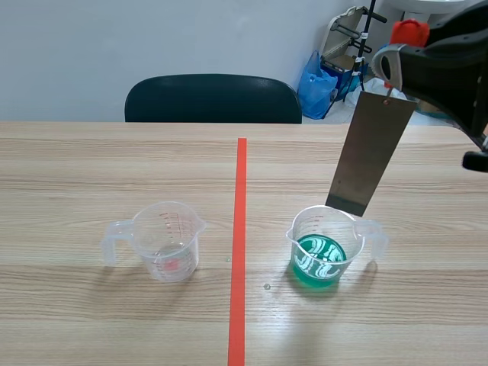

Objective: Do the redox reaction experiment

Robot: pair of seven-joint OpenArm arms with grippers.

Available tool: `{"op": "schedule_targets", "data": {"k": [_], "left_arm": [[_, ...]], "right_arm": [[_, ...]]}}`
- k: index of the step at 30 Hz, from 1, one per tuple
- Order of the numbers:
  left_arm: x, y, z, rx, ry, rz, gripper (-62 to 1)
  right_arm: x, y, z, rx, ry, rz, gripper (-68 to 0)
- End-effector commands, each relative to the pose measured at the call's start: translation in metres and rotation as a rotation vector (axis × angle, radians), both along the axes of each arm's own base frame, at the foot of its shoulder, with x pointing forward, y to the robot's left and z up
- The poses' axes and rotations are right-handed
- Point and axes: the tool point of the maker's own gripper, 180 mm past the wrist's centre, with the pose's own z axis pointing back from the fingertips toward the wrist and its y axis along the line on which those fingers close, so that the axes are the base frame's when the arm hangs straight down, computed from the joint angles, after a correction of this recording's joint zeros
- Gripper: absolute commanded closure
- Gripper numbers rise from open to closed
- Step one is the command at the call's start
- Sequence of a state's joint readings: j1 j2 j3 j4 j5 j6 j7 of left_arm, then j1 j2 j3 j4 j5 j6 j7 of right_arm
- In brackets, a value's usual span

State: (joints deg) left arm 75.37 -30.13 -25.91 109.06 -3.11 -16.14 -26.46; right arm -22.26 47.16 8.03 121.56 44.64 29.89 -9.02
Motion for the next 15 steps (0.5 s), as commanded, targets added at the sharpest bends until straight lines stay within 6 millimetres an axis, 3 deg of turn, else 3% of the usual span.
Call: {"op": "schedule_targets", "data": {"k": [1, 15], "left_arm": [[0.0015, -0.0028, 0.0052, -0.026, -0.018, 0.009, -62.3], [0.0015, -0.0028, 0.0052, -0.026, -0.018, 0.009, -62.3]], "right_arm": [[-0.0009, 0.0042, 0.012, 0.027, -0.034, 0.019, -0.6], [-0.0011, 0.0046, 0.0136, 0.034, -0.04, 0.021, -0.6]]}}
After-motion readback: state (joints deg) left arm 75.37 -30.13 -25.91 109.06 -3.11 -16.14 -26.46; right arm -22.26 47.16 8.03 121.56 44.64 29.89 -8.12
